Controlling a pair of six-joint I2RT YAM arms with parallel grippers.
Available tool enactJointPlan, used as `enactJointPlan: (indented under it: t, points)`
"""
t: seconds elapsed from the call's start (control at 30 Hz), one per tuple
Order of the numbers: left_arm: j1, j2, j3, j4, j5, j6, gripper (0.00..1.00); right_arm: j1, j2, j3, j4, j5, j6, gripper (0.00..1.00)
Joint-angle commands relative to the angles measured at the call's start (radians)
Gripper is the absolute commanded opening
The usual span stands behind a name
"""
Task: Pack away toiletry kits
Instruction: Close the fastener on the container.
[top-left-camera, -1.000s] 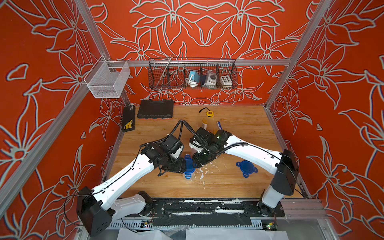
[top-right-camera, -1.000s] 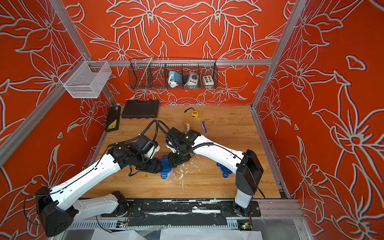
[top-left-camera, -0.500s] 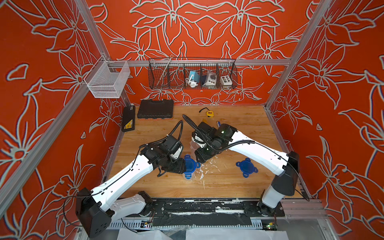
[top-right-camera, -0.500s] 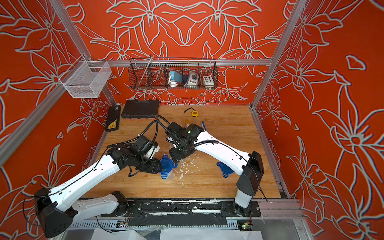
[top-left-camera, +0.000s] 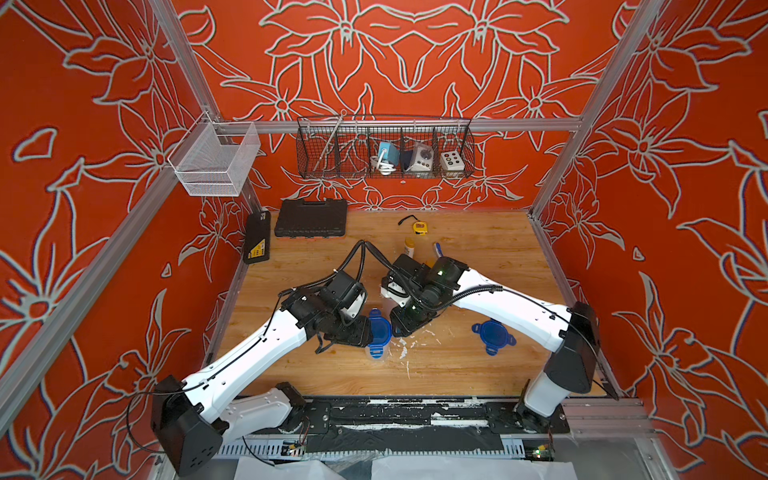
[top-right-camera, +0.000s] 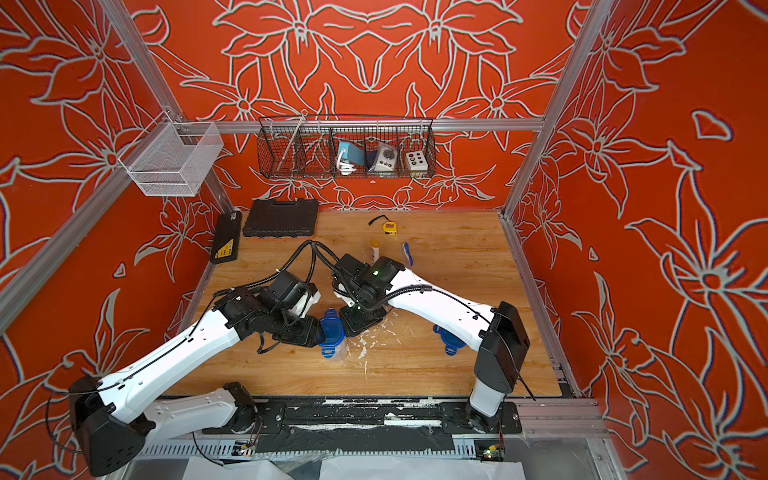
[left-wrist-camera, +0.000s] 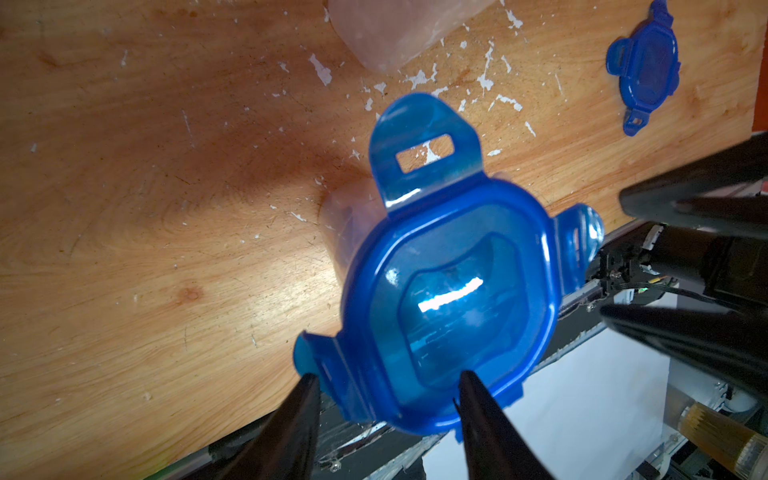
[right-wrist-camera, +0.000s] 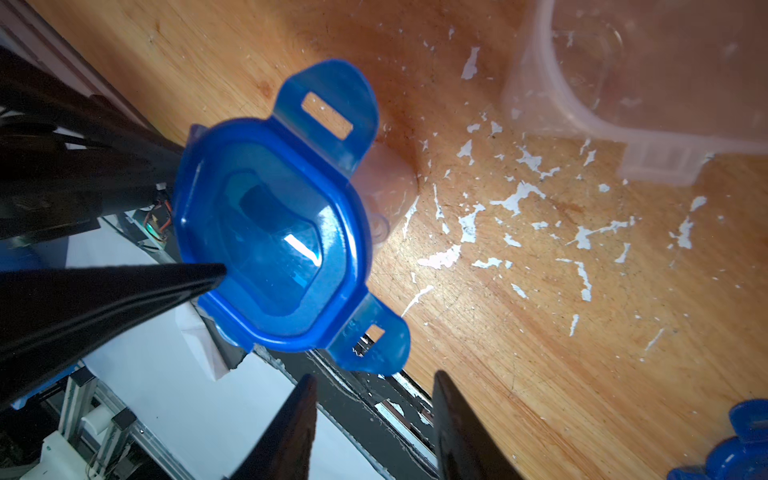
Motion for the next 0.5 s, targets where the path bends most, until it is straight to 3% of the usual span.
enactJointPlan:
  t: [0.0, 0.47]
  points:
    - [-0.002, 0.006, -0.032, -0.013, -0.023, 0.004, 0.52, 0.005, 0.01, -0.001, 0.017, -0.034, 0.008, 0.45]
    - [-0.002, 0.02, -0.037, -0.007, -0.01, 0.007, 0.51, 0.007, 0.053, -0.029, 0.073, -0.077, 0.006, 0.35]
